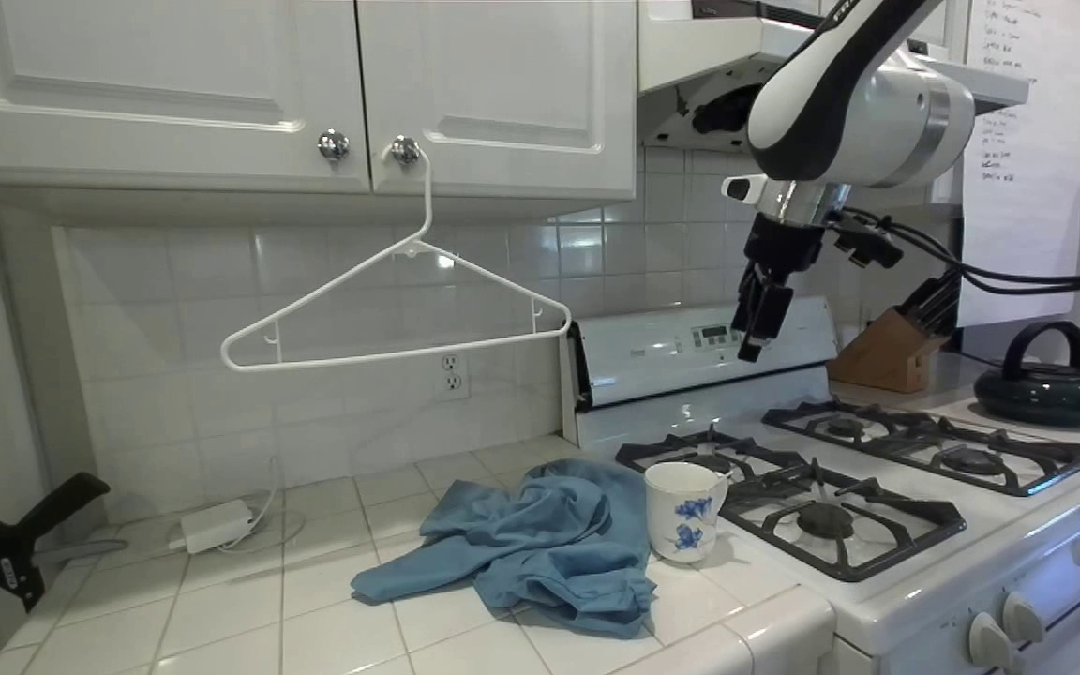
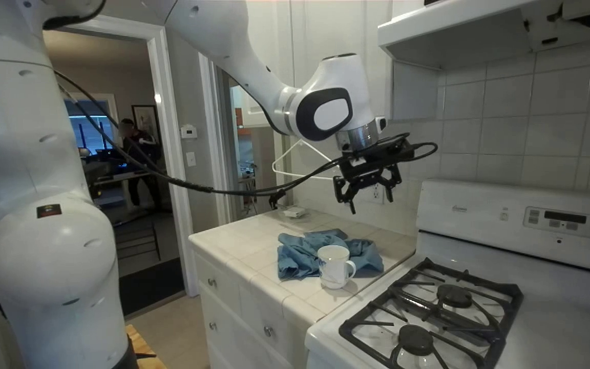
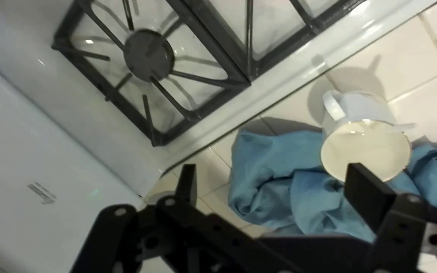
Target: Move the mug to the left then remove the coat hanger from the knob
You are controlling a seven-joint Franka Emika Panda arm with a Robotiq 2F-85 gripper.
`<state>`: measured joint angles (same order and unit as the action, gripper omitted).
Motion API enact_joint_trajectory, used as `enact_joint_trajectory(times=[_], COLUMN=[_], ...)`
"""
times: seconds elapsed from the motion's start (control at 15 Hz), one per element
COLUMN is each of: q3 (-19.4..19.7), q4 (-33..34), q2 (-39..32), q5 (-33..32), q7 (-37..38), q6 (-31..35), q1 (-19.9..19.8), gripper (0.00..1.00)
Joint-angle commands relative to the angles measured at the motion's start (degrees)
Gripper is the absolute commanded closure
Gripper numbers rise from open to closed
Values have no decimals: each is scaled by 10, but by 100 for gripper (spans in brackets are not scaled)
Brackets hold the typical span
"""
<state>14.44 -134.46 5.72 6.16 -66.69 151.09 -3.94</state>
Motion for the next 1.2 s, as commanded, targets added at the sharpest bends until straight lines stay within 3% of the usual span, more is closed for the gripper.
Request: enact_joint_trajectory(times=[0.0,0.4,1.13], q3=[-10,-21,-46], q4=[-9,-14,-24], q2=[-4,-19,-81], q5=[85,90,89], q7=[-114,-222,-380], q6=[-19,-40,3], q1=[16,8,-10], gripper=[0,0,0])
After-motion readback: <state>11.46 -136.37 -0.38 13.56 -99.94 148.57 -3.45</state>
